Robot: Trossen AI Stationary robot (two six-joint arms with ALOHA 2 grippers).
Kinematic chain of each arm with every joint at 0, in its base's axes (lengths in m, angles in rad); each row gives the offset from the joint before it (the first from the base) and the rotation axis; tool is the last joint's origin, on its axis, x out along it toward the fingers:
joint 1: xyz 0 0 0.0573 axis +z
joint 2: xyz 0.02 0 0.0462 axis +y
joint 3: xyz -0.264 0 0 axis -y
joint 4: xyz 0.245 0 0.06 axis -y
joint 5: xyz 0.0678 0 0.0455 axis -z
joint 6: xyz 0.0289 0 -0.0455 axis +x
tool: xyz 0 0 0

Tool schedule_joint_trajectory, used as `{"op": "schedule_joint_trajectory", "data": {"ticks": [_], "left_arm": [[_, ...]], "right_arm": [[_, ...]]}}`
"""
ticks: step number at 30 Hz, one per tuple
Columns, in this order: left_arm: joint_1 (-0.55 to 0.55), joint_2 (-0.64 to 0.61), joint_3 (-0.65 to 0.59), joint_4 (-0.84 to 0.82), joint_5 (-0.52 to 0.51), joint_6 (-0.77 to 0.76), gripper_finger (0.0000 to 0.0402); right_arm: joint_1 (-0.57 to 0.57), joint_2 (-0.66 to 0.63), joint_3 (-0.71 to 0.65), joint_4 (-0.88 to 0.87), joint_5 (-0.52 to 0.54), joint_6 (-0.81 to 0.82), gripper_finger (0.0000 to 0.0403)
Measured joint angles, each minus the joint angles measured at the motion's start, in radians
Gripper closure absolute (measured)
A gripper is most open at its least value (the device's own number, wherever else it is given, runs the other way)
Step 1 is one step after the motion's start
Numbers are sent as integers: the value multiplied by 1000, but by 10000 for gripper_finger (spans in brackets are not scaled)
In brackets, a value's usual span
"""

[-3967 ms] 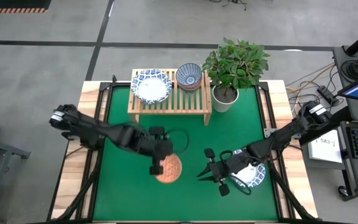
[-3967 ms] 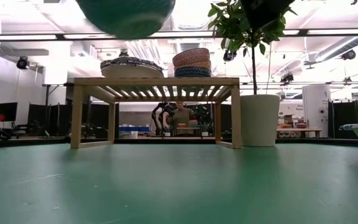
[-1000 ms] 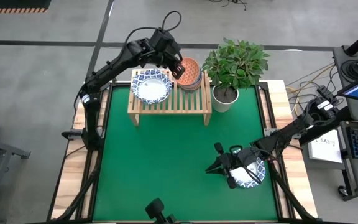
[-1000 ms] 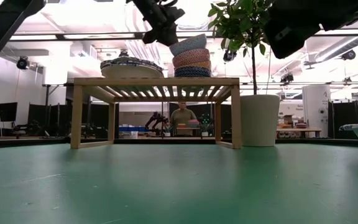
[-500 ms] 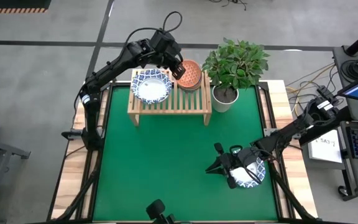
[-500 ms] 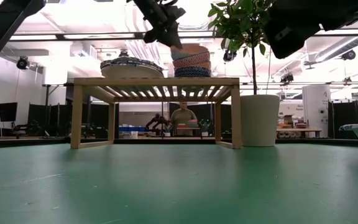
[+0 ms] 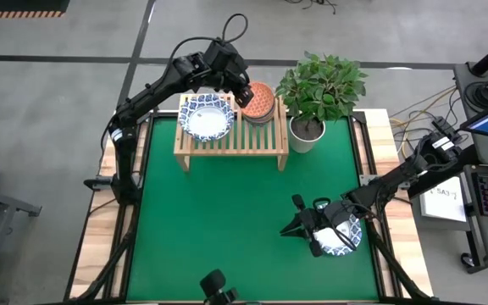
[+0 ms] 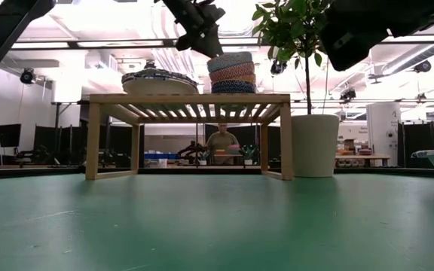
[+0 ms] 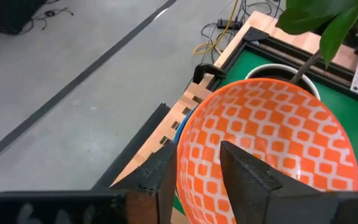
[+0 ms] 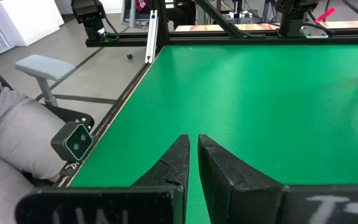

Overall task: Place and stack bowls onto a shelf
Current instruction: Stack the small orange bowl on the small blue bowl on the shelf, then stack the big white bowl on the big white bowl on the shelf

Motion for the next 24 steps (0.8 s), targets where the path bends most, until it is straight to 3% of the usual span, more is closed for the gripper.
{"op": "schedule_joint_trajectory", "data": {"ticks": [10,15,24], "left_arm": [[0,-15,0,10,0,108,274],[-21,-45,30,-69,0,187,274],[-130,-94,9,-235,53,255,323]], "right_arm": [[0,0,0,0,0,0,381],[0,0,0,1,0,0,381],[0,31,0,26,1,33,381]]}}
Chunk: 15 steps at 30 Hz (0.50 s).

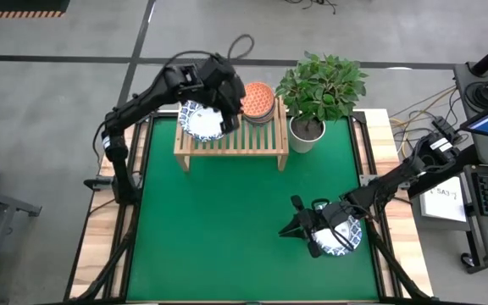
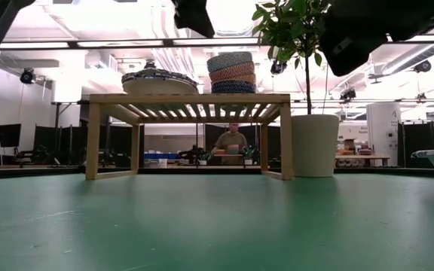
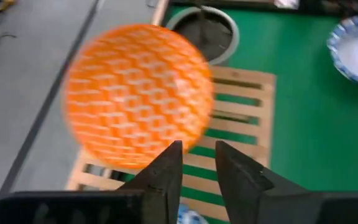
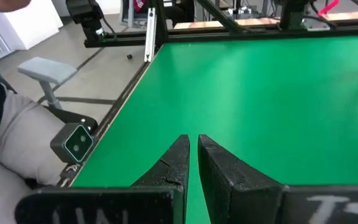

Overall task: Place and stack bowls onto a shelf
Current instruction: Stack the big white bowl on the big white bowl on the shelf

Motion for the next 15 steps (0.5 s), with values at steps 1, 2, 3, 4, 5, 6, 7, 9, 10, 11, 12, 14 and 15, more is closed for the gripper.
{"op": "schedule_joint_trajectory", "data": {"ticks": [1,2,3,4,5,6,7,9,10,11,12,14,15], "left_arm": [[-14,-1,-6,-6,1,0,330],[-30,-3,-12,-14,1,-1,337],[-47,-9,-20,-18,1,-2,344],[-67,-16,-30,-15,0,-4,351],[-88,-27,-40,-12,0,-7,357],[-112,-39,-53,-11,1,-10,361],[-136,-51,-66,-10,1,-16,364],[-182,-72,-98,-6,3,-39,368],[-207,-87,-126,4,4,-49,369],[-232,-105,-161,19,3,-54,369],[-258,-127,-203,44,2,-58,369],[-313,-186,-318,120,2,-66,369],[-340,-220,-388,163,3,-78,370]], "right_arm": [[-1,0,0,1,0,-5,381],[-4,0,0,4,0,-8,381],[-6,0,0,4,0,-7,381],[-9,-4,0,3,6,1,381],[-11,-8,0,2,21,12,381],[-11,-14,0,3,42,27,381],[-11,-20,1,3,62,38,381],[-12,-27,11,5,80,61,381],[-12,-28,16,4,83,68,381],[-12,-28,23,3,84,71,381],[-11,-28,32,1,83,70,381],[-11,-28,50,2,83,56,381],[-11,-28,62,-2,84,52,381]]}}
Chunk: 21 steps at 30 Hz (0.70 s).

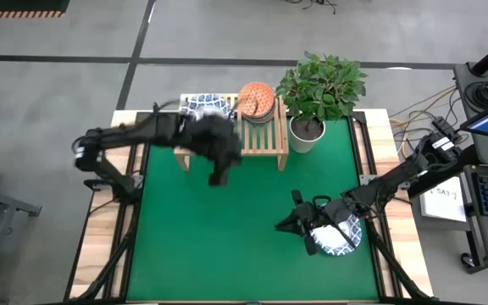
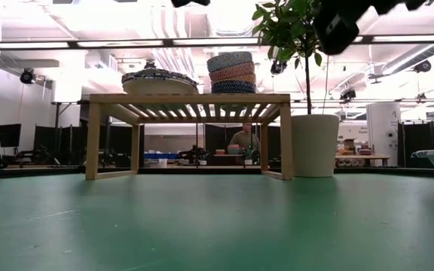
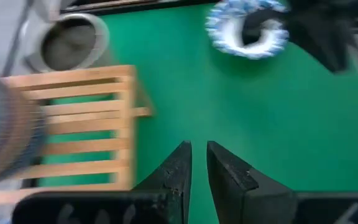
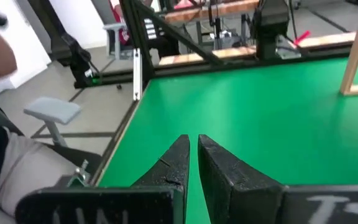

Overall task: Place and stack bowls onto a shelf
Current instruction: Stack the big white bowl on the big white bowl on the shelf

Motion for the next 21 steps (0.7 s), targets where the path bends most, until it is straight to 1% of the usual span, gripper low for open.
{"op": "schedule_joint_trajectory", "data": {"ticks": [2,6,9,12,14,16,19,21], "left_arm": [[-61,-79,-165,115,0,-28,370],[-191,-255,-494,422,-1,-61,370],[-278,-374,-679,620,0,-75,370],[-345,-471,-831,765,-10,-112,370],[-379,-529,-918,851,-11,-141,370],[-403,-581,-999,922,-11,-165,370],[-421,-642,-1099,974,-11,-199,370],[-422,-681,-1134,989,-11,-234,370]], "right_arm": [[0,0,17,-8,4,-6,381],[1,8,56,-19,20,-9,381],[1,29,116,-90,22,61,381],[3,65,209,-240,46,166,381],[5,100,281,-382,48,280,381],[8,149,365,-580,41,432,381],[8,229,510,-965,-24,733,381],[8,286,614,-1213,-86,912,381]]}}
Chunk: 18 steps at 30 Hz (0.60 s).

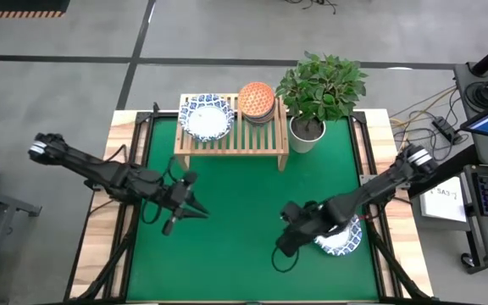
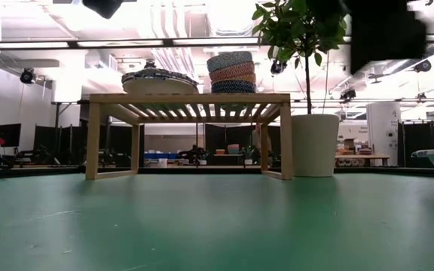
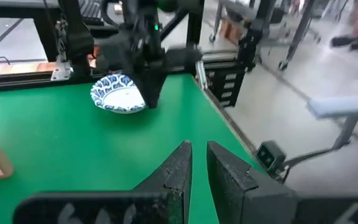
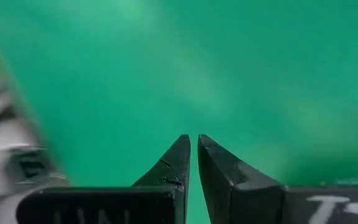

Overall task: Place and stack bowls onto a shelf
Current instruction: Stack the big white bowl on the big white bowl on the shelf

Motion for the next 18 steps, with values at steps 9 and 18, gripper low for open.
{"op": "schedule_joint_trajectory", "data": {"ticks": [9,18], "left_arm": [[0,-114,-38,-14,0,-22,370],[0,-179,-23,-85,0,39,370]], "right_arm": [[6,204,290,-590,-177,265,355],[3,277,264,-603,-193,329,239]]}}
